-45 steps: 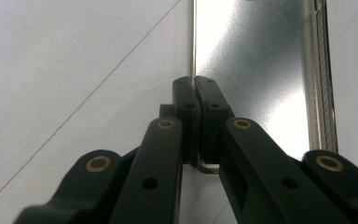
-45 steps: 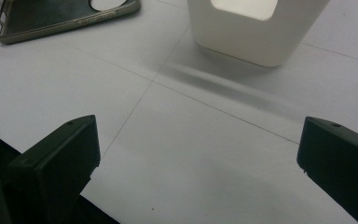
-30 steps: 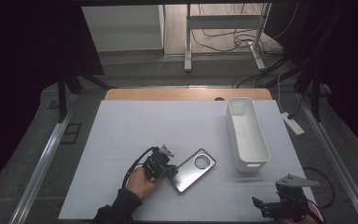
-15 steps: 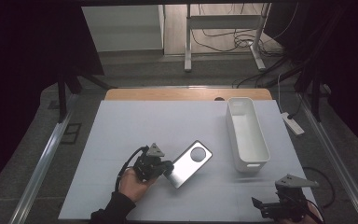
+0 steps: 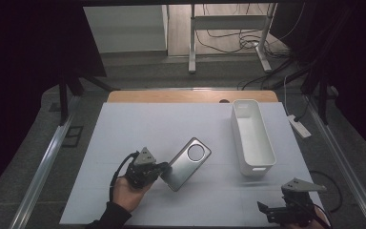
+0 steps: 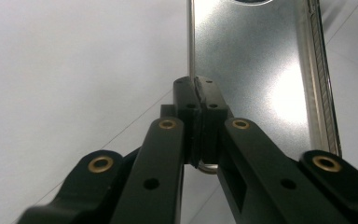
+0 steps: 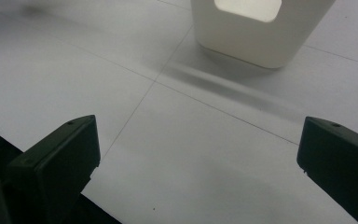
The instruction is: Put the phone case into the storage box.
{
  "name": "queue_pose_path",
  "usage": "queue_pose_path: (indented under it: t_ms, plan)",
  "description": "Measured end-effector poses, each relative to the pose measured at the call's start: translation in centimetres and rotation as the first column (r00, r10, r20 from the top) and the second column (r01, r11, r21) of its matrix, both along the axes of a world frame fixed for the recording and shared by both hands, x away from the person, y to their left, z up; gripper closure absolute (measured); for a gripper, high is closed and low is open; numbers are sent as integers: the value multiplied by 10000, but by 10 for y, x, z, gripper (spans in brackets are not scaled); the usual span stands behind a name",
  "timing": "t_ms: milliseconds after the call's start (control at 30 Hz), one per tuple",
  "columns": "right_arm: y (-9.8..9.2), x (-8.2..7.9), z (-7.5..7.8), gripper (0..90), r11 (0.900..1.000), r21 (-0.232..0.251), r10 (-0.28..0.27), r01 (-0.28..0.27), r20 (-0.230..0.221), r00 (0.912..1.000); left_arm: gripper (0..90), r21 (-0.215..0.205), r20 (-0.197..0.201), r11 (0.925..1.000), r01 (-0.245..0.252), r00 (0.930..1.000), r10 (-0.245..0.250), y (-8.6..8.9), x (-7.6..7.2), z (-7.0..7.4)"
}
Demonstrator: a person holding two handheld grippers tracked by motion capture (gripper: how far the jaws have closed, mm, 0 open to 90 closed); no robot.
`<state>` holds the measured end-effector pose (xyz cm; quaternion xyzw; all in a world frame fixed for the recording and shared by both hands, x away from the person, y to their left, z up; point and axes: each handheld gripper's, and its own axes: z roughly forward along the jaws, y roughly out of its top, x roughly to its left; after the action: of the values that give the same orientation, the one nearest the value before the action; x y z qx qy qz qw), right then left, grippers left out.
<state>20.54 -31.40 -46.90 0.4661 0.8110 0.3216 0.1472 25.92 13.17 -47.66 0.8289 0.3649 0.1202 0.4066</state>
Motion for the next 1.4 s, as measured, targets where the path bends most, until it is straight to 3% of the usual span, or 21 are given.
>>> queue_pose_path:
  t_ms: [533, 800, 933, 1000, 1100, 1400]
  plan:
    - [1, -1, 1, 0, 10000, -32, 42, -41, 105, 9999, 891, -475, 180, 9976, -502, 9985, 511, 25, -27, 3]
    - [-1, -3, 3, 0, 9998, 196, 0, -6, 302, 9995, 890, -503, 188, 9975, -504, 9985, 514, 25, -28, 2]
    - [0, -3, 4, 0, 9991, 351, 246, -256, 288, 9993, 890, -535, 196, 9972, -525, 9984, 537, 24, -28, 2]
    - [2, -3, 6, 0, 9978, 530, 395, -411, 305, 9988, 891, -554, 181, 9971, -528, 9984, 539, 24, -27, 1]
    - [6, 0, 9, 0, 9901, 1197, 710, -736, 252, 9972, 890, -559, 203, 9970, -543, 9983, 555, 22, -26, 1]
    - [16, 6, 14, 0, 9680, 2089, 1404, -1387, 68, 9901, 891, -642, 169, 9962, -581, 9981, 593, 20, -25, -1]
